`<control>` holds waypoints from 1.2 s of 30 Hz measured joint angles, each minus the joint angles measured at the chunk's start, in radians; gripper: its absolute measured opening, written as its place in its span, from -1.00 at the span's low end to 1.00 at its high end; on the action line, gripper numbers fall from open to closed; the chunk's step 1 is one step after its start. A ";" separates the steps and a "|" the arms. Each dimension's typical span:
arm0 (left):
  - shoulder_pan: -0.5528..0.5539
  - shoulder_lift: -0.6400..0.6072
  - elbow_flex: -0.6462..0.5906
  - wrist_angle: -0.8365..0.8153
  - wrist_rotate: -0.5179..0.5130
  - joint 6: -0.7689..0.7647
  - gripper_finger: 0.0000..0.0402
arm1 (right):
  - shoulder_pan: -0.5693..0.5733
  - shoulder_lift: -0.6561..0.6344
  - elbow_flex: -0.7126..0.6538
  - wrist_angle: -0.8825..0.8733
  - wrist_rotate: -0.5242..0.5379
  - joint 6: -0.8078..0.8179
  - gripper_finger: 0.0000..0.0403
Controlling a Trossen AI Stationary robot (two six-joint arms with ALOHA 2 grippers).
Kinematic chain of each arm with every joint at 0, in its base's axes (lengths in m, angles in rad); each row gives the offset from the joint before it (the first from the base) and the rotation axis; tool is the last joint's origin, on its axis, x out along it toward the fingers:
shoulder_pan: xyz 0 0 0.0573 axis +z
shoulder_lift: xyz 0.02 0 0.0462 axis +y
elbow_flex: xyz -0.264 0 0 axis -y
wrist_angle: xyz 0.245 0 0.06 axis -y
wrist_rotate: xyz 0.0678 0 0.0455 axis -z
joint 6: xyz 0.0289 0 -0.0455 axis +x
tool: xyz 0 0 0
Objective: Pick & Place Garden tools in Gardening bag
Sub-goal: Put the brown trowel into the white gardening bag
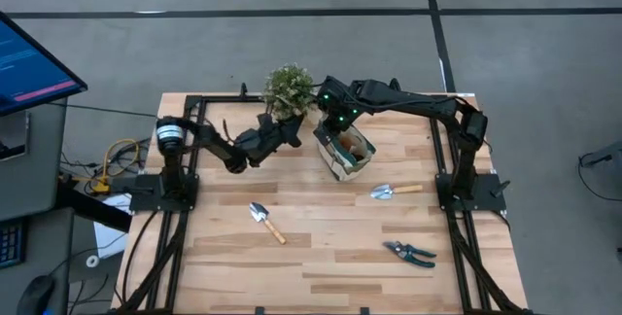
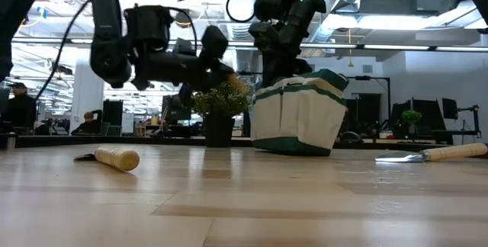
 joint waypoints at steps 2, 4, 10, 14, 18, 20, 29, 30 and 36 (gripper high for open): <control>-0.006 0.029 0.035 0.003 0.006 0.000 -0.68 | 0.001 0.000 0.000 0.003 -0.001 0.000 -1.00; -0.013 0.051 0.058 0.009 0.006 0.013 -0.68 | 0.001 0.000 0.000 -0.006 -0.001 -0.005 -1.00; -0.012 0.055 0.068 0.011 -0.003 0.060 -0.68 | -0.013 0.000 0.000 -0.018 -0.003 -0.029 -1.00; -0.010 0.055 0.068 0.007 0.094 0.112 -0.68 | -0.008 0.000 0.000 -0.034 -0.010 -0.062 -1.00; -0.004 0.055 0.067 -0.003 0.167 0.146 -0.68 | -0.006 -0.014 0.000 -0.035 -0.053 -0.078 -1.00; 0.013 0.055 0.067 -0.003 0.220 0.165 -0.68 | -0.007 -0.026 0.000 -0.032 -0.066 -0.085 -1.00; 0.068 0.055 0.067 -0.023 0.257 0.188 -0.68 | -0.011 -0.046 0.000 -0.031 -0.094 -0.094 -1.00; 0.068 0.055 0.067 -0.021 0.257 0.188 -0.68 | -0.009 -0.044 0.000 -0.031 -0.094 -0.096 -1.00; 0.068 0.055 0.067 -0.007 0.294 0.189 -0.68 | 0.003 -0.042 0.000 -0.026 -0.097 -0.106 -1.00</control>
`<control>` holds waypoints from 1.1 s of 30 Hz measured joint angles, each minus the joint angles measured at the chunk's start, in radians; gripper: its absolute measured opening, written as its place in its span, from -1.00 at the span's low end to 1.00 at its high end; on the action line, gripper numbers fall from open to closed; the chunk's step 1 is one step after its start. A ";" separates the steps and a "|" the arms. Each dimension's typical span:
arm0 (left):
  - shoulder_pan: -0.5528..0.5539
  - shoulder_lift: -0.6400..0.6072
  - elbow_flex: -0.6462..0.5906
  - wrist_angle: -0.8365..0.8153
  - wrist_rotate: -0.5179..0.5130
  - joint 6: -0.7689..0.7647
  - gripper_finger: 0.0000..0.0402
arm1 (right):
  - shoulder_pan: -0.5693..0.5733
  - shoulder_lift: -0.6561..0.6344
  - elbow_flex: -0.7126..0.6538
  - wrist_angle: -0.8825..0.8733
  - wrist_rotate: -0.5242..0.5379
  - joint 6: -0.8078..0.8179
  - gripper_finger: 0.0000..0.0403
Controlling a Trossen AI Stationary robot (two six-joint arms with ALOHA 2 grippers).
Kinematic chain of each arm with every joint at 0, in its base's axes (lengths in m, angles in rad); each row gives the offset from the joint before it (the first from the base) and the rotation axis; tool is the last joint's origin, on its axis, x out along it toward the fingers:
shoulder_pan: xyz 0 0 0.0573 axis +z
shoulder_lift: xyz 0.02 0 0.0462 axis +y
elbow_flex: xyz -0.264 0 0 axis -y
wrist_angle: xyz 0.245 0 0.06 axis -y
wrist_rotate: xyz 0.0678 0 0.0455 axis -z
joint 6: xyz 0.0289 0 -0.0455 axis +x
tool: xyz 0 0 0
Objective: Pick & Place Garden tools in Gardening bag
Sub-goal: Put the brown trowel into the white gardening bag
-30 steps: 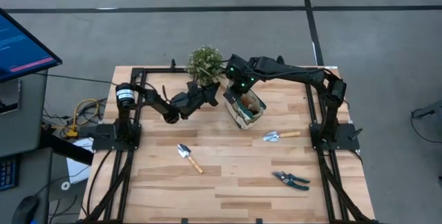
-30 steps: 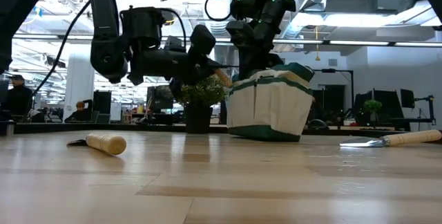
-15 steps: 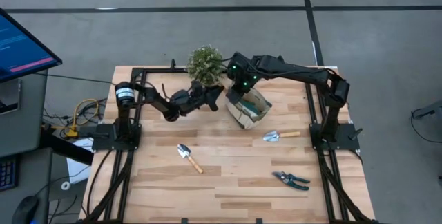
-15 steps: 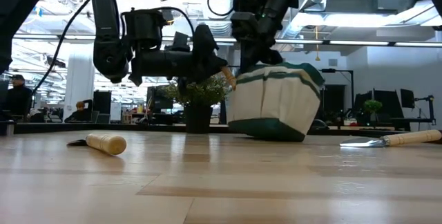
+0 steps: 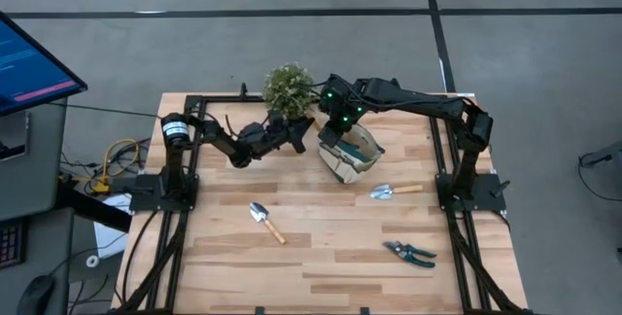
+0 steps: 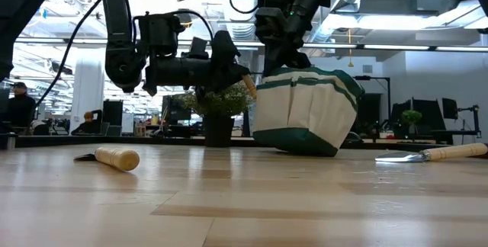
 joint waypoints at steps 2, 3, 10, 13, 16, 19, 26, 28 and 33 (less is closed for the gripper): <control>0.000 0.000 0.000 0.008 0.011 0.013 -0.68 | -0.001 0.000 0.000 0.000 0.000 0.000 -1.00; 0.001 0.000 0.000 0.018 0.030 0.022 -0.68 | -0.002 0.000 0.000 0.000 -0.001 0.000 -1.00; 0.001 -0.009 0.000 0.043 0.101 0.002 -0.67 | -0.001 0.001 0.000 0.003 -0.001 -0.011 -1.00; 0.001 -0.009 0.000 0.044 0.107 0.025 -0.66 | -0.002 0.001 0.000 0.004 -0.012 -0.011 -1.00; 0.007 -0.009 0.000 0.045 0.109 0.041 -0.66 | 0.001 0.001 0.000 0.014 -0.029 -0.010 -1.00; 0.010 -0.009 0.000 0.044 0.104 0.051 -0.66 | 0.010 0.001 0.000 0.021 -0.040 -0.011 -1.00; 0.012 0.050 0.005 0.020 0.125 0.024 -0.66 | 0.020 0.001 0.000 0.034 -0.045 -0.015 -1.00; 0.010 0.053 0.006 0.021 0.156 0.020 -0.66 | 0.020 0.001 0.000 0.035 -0.045 -0.015 -1.00; 0.020 0.008 -0.015 0.002 0.221 0.006 -0.66 | 0.018 0.001 0.000 0.040 -0.027 -0.015 -1.00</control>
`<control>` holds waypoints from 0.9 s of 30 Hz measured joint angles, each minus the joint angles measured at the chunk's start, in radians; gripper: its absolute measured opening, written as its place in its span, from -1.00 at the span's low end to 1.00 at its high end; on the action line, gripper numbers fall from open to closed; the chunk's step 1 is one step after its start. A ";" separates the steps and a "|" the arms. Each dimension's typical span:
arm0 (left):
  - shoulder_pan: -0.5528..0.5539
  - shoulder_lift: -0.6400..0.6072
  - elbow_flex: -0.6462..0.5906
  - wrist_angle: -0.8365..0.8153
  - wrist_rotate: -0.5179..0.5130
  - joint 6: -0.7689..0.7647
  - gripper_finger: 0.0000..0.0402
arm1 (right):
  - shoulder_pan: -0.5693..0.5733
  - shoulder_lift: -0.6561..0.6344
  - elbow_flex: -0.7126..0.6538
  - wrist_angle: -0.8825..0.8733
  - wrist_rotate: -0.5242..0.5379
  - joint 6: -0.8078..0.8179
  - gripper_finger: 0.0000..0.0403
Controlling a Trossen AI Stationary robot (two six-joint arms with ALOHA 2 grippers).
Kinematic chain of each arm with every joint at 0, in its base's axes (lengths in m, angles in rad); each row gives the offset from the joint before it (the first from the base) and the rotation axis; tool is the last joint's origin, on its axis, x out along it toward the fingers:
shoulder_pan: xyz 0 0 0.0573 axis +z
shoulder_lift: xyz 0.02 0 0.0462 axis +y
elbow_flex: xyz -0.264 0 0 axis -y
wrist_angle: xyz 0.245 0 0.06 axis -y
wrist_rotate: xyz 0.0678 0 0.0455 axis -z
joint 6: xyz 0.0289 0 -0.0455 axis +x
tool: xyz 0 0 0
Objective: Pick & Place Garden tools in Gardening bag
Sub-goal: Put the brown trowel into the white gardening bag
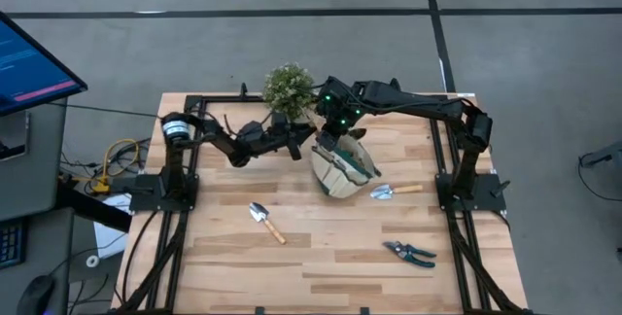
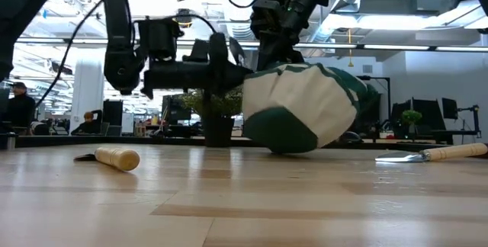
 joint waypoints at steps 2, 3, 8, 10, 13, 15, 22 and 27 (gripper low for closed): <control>0.014 -0.062 -0.030 -0.055 -0.002 -0.006 -0.66 | 0.000 0.000 0.000 -0.005 0.048 0.004 -1.00; 0.021 -0.099 -0.049 -0.090 -0.009 -0.007 -0.66 | -0.001 0.000 0.000 -0.006 0.072 0.005 -1.00; 0.036 -0.293 -0.121 -0.217 -0.068 0.039 -0.66 | -0.013 0.010 0.001 0.001 0.153 0.007 -1.00; 0.038 -0.363 -0.139 -0.241 -0.086 0.046 -0.66 | -0.016 0.025 0.001 0.002 0.177 0.007 -1.00; 0.034 -0.457 -0.153 -0.290 -0.096 0.046 -0.66 | -0.003 0.061 0.001 0.031 0.183 0.013 -1.00; 0.024 -0.508 -0.154 -0.342 -0.098 0.046 -0.66 | 0.010 0.082 0.000 0.038 0.188 0.025 -1.00; 0.004 -0.641 -0.155 -0.546 -0.143 0.050 -0.66 | 0.063 0.090 0.000 0.035 0.281 0.034 -1.00; 0.003 -0.689 -0.155 -0.566 -0.146 0.052 -0.66 | 0.110 0.080 0.001 0.006 0.332 0.035 -1.00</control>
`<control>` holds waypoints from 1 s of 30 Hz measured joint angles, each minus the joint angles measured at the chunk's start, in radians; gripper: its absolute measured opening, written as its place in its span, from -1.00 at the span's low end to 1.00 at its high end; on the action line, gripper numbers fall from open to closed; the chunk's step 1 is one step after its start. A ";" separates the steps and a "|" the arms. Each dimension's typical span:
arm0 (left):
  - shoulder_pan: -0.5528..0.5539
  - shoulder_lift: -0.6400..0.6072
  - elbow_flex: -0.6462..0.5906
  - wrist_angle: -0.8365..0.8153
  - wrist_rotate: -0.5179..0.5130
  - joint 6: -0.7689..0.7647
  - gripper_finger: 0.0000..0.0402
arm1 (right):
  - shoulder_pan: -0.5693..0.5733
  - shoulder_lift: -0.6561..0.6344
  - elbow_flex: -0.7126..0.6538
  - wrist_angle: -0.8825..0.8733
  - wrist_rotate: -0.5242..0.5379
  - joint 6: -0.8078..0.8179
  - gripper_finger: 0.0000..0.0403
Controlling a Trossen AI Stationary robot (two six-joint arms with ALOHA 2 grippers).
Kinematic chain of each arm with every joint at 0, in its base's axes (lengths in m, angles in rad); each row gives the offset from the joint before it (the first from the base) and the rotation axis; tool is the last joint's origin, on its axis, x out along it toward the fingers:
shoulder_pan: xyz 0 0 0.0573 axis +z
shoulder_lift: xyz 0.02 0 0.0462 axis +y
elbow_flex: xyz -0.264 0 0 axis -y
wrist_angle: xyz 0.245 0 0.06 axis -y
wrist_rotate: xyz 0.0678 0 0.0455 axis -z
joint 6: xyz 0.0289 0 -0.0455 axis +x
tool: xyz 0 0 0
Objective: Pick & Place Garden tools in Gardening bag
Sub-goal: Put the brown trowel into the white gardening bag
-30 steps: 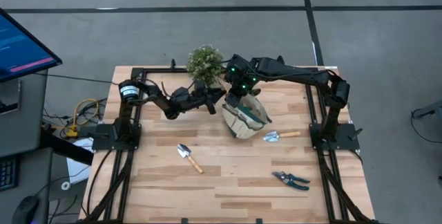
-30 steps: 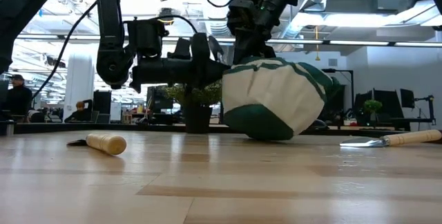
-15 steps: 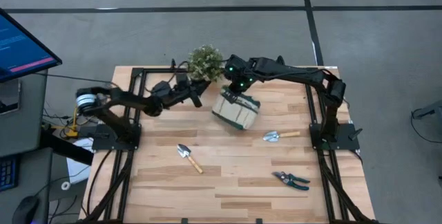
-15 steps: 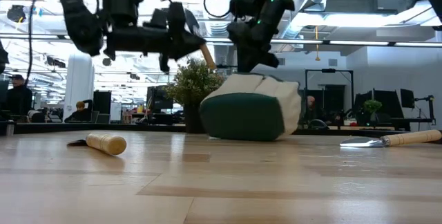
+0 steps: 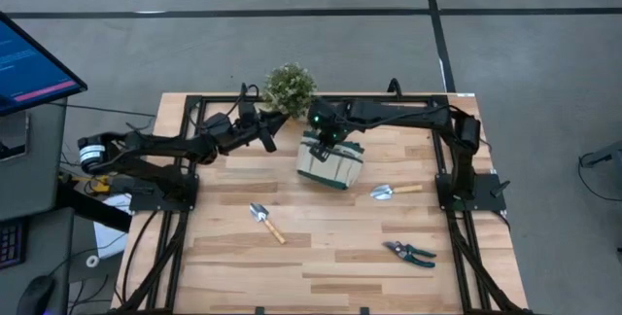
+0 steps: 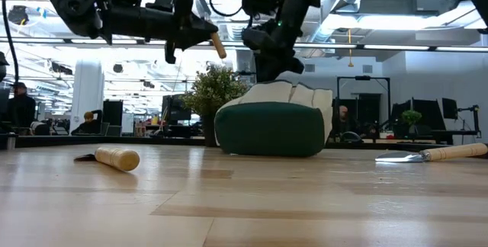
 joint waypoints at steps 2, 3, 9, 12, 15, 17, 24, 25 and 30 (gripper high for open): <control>0.000 -0.005 0.000 0.001 0.000 0.000 -0.66 | 0.029 -0.003 -0.001 -0.018 0.052 0.002 -1.00; 0.000 -0.005 0.000 0.000 0.000 0.000 -0.66 | 0.046 -0.007 -0.001 -0.019 0.079 0.002 -1.00; 0.004 -0.005 0.000 -0.027 0.000 0.004 -0.66 | 0.161 -0.011 0.000 0.014 0.262 -0.072 -1.00; 0.013 -0.005 0.000 -0.037 0.000 0.009 -0.66 | 0.212 -0.011 0.000 0.046 0.320 -0.088 -1.00; 0.012 -0.020 0.000 -0.061 0.001 0.017 -0.66 | 0.249 -0.011 0.000 0.061 0.343 -0.067 -1.00; 0.012 -0.036 0.000 -0.069 0.022 0.024 -0.66 | 0.274 -0.005 0.000 0.069 0.360 -0.035 -1.00; 0.016 -0.145 0.000 -0.148 0.034 0.056 -0.66 | 0.368 0.043 0.001 0.089 0.402 0.151 -1.00; 0.016 -0.162 0.000 -0.155 0.039 0.064 -0.66 | 0.384 0.048 -0.004 0.067 0.411 0.174 -1.00; 0.014 -0.234 0.001 -0.201 0.079 0.071 -0.66 | 0.448 0.091 -0.003 0.091 0.467 0.264 -0.99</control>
